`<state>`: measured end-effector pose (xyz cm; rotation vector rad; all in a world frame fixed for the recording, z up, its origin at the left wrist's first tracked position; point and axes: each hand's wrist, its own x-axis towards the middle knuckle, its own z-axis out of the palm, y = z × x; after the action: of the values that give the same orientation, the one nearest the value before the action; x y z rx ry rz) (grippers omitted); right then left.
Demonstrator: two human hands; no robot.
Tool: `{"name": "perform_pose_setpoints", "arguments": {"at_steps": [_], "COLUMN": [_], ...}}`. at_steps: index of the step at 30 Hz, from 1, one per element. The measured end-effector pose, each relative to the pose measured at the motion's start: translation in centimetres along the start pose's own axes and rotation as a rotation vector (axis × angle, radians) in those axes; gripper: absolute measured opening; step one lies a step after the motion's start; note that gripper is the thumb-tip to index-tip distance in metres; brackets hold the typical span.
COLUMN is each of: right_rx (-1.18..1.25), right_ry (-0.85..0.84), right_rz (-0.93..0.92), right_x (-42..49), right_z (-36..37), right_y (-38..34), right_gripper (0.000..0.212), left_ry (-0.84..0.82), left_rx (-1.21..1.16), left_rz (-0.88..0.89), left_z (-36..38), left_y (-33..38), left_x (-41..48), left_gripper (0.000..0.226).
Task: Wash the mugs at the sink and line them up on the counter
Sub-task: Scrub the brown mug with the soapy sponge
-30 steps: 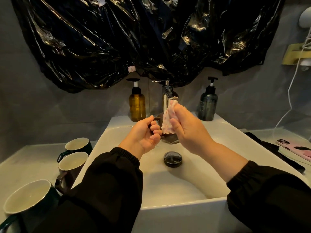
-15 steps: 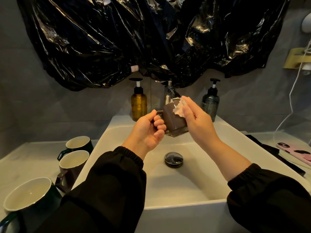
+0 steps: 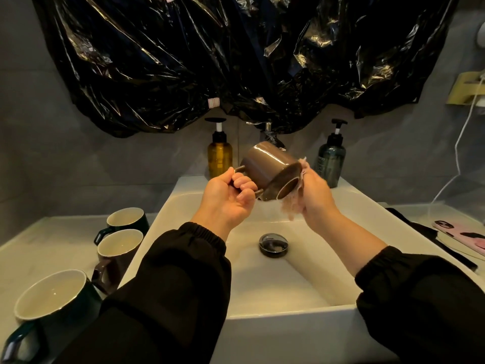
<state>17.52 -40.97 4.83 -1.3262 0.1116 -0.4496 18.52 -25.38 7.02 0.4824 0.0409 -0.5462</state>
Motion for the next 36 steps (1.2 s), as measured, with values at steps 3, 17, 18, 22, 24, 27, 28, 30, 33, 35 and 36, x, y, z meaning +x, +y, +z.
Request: {"name": "perform_pose_setpoints", "arguments": {"at_steps": [3, 17, 18, 22, 24, 27, 28, 30, 33, 35, 36], "right_rx": [0.434, 0.630, 0.647, 0.691, 0.690, 0.649, 0.620, 0.555, 0.463, 0.433, 0.435], "right_ry": [-0.186, -0.108, -0.096, -0.056, -0.109, -0.197, -0.217, -0.256, -0.276, -0.247, -0.233], "right_rz": [0.478, 0.671, 0.654, 0.563, 0.526, 0.569, 0.598, 0.632, 0.657, 0.675, 0.668], "right_x": [0.0, -0.8, -0.6, 0.6, 0.6, -0.2, -0.5, -1.2, -2.0, -2.2, -2.3], "right_z": [0.5, 0.7, 0.8, 1.4, 1.8, 2.2, 2.3, 2.1, 1.3, 1.0, 1.0], "right_y": [0.3, -1.5, -1.3, -0.1, 0.2, 0.4, 0.3, -0.1, -0.9, -1.2, -1.2], "right_gripper": [0.047, 0.032, 0.032, 0.036, 0.042, 0.045, 0.043, 0.043, 0.041, 0.035, 0.034], "left_ry": [0.018, 0.114, 0.106, 0.038, -0.025, -0.091, -0.095, -0.088, -0.066, -0.046, -0.043], "left_rx": [-0.016, 0.901, 0.936, 0.877, 0.743, 0.578, 0.590, 0.731, 0.966, 1.008, 1.012], "left_rz": [0.021, 0.529, 0.550, 0.526, 0.458, 0.366, 0.370, 0.451, 0.589, 0.617, 0.619], "left_z": [-0.1, -0.3, -0.3, -0.5, -0.7, -0.9, -1.0, -1.4, -2.1, -2.4, -2.5], "left_y": [0.0, -1.9, -2.1, -2.2, -2.0, -1.8, -1.7, -1.3, -0.7, -0.3, -0.1], "left_x": [0.0, -0.4, -0.5, -1.0, -1.4, -2.1, -2.3, -2.5, -3.3, -4.1, -4.5], "left_gripper": [0.045, 0.045, 0.045, 0.045, 0.045, 0.043, 0.043, 0.043, 0.045, 0.045, 0.045]}}
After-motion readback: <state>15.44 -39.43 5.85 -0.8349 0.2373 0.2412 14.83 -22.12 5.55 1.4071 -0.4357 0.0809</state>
